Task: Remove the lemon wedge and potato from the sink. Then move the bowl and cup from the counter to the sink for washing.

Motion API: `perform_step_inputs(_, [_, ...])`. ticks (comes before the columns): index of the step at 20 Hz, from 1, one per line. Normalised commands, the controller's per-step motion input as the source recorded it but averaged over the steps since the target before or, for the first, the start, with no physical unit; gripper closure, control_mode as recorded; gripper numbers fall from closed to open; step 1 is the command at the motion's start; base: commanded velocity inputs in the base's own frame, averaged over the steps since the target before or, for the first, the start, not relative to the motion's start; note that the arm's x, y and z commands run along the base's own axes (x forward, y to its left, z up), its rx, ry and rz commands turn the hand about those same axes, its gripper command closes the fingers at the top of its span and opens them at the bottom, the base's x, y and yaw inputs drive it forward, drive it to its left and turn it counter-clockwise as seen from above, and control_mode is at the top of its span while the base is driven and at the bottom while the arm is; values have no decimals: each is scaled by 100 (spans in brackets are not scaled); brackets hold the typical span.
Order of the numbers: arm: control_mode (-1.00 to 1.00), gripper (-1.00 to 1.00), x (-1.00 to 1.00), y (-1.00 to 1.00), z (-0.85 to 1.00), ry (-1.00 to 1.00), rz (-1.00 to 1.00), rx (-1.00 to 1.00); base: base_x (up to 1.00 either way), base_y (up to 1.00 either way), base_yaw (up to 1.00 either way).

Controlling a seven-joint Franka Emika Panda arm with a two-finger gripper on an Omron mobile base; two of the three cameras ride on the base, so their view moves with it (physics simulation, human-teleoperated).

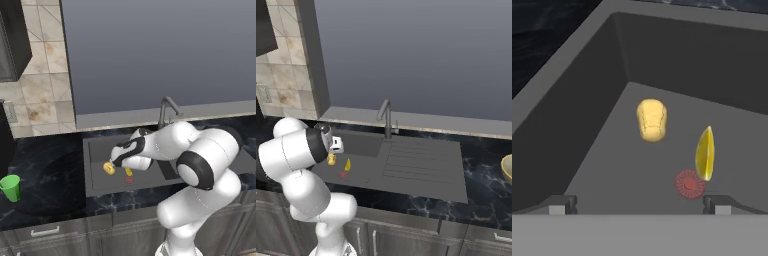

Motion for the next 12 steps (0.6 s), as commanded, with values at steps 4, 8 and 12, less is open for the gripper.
perform_step_inputs(4, [-100, -100, 1, 0, -11, -8, 0, 0, 0, 0, 0])
perform_step_inputs(8, [-100, -100, 2, 0, -9, -5, 0, 0, 0, 0, 0])
perform_step_inputs(12, [-100, -100, 4, 0, -8, 0, 0, 0, 0, 0, 0])
